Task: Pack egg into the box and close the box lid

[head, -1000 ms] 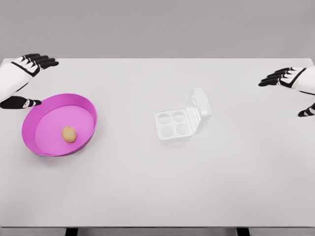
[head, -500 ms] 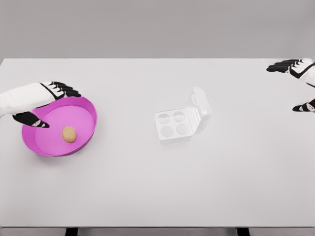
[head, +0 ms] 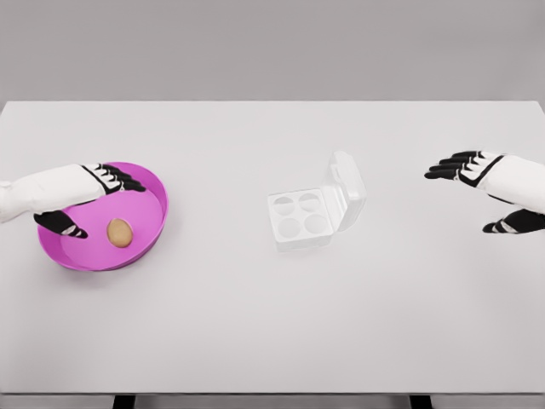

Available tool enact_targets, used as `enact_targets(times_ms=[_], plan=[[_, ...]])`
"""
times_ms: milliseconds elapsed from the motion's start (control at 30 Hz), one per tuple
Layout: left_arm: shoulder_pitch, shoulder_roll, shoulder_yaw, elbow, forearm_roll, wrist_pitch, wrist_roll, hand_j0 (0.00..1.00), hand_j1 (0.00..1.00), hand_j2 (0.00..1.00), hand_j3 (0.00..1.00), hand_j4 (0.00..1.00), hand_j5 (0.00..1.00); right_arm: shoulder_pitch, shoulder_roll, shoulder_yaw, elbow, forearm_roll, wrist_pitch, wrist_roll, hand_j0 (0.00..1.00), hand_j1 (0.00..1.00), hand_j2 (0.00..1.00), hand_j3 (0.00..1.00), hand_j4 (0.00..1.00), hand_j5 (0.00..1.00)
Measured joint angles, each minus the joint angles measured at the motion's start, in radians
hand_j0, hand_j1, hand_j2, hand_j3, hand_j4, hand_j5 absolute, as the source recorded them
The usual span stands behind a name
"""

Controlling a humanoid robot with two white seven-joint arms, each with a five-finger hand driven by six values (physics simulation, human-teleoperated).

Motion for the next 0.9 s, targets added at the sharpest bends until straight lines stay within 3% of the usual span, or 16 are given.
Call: enact_targets(times_ms=[200, 633, 900], plan=[[-0.023, -0.003, -0.048, 0.003, -0.016, 0.000, 0.000, 0.91, 0.91, 0.91, 0.91, 0.91, 0.91, -0.006, -0.002, 0.028, 0.001, 0.071, 0.000, 0.000, 1.00, 1.00, 1.00, 1.00, 1.00, 1.00], [-0.029, 0.000, -0.102, 0.006, -0.066, 0.000, 0.000, 0.89, 0.89, 0.89, 0.89, 0.89, 0.89, -0.003, 0.011, 0.026, 0.015, 0.083, 0.000, 0.000, 1.00, 1.00, 1.00, 1.00, 1.00, 1.00], [-0.029, 0.000, -0.106, 0.006, -0.078, 0.000, 0.000, 0.83, 0.83, 0.83, 0.83, 0.83, 0.83, 0.008, 0.054, -0.047, 0.037, 0.085, 0.000, 0.000, 1.00, 1.00, 1.00, 1.00, 1.00, 1.00]])
